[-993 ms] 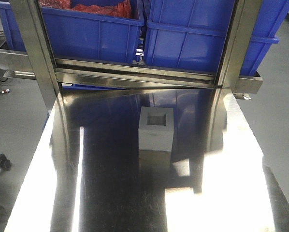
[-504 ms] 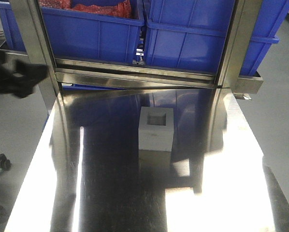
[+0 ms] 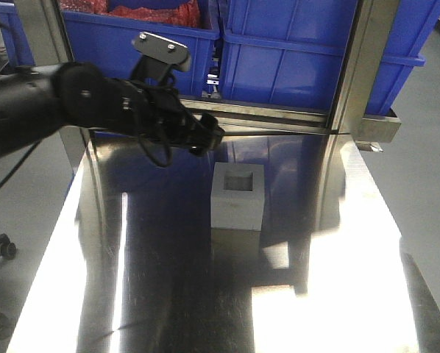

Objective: Sort gray base to blue bin
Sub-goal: 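Reach the left gripper down over the gray recessed block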

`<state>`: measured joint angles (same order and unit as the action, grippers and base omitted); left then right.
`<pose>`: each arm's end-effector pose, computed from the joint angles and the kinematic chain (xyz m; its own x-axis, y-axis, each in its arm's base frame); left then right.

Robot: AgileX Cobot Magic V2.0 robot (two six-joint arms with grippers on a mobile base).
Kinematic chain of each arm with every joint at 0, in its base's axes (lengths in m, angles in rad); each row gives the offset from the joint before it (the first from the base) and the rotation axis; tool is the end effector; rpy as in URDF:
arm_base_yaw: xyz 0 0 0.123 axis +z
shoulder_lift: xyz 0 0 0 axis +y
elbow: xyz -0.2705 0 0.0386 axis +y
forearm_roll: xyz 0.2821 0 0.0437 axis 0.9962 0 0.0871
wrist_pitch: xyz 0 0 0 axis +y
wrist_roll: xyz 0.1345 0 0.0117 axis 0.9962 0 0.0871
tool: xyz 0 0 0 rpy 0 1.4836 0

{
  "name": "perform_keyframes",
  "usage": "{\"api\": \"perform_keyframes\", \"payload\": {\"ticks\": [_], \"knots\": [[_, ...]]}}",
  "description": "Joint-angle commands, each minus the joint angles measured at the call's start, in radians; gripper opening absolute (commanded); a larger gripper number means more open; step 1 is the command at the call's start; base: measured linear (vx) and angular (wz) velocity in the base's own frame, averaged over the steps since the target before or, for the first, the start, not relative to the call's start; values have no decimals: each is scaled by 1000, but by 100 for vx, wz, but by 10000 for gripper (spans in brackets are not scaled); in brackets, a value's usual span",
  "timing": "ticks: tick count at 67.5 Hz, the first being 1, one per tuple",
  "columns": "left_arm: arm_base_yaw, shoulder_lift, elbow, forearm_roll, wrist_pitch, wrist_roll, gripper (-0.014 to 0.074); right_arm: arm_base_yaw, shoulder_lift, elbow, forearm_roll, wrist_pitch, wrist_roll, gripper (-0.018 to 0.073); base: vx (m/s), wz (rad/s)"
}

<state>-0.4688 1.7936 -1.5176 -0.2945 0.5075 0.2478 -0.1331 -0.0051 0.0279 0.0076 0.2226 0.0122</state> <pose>0.4239 -0.2361 0.2596 -0.5656 0.2739 -0.7779 0.5390 0.8367 -0.0973 0.1444 -0.0191 0.1762 -0.1535 0.0403 -0.9873 0.1341 0.9908 0.0196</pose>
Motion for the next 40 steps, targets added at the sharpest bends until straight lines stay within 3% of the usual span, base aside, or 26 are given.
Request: {"api": "perform_keyframes", "payload": {"ticks": [1, 6, 12, 26, 40], "knots": [[-17, 33, -135, 111, 58, -181, 625, -6, 18, 2, -8, -75, -12, -5, 0, 0], [-18, 104, -218, 158, 135, -274, 620, -6, 18, 2, -8, -75, -12, -5, 0, 0], [-13, 180, -317, 162, 205, -324, 608, -6, 18, 2, -8, -75, -12, -5, 0, 0], [-15, 288, -466, 120, 303, -342, 606, -6, 18, 2, -8, -75, -12, -5, 0, 0], [-15, 337, -484, 77, 330, -343, 606, -6, 18, 2, -8, -75, -12, -5, 0, 0]]}}
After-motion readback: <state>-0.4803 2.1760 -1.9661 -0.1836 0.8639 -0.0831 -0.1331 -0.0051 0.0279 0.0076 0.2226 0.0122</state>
